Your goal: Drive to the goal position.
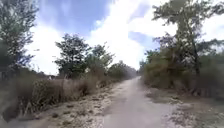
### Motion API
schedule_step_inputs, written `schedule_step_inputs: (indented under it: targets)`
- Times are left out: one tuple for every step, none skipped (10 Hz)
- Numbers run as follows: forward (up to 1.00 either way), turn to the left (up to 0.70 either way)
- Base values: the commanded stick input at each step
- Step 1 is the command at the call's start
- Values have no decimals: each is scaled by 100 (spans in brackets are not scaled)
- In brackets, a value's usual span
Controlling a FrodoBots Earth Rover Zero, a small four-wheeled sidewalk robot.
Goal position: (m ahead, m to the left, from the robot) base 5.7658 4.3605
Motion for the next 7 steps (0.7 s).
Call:
schedule_step_inputs:
  targets:
    - [45, -27]
    - [45, -27]
    - [45, -27]
    - [45, -27]
    - [45, -24]
    - [45, 0]
    - [45, 0]
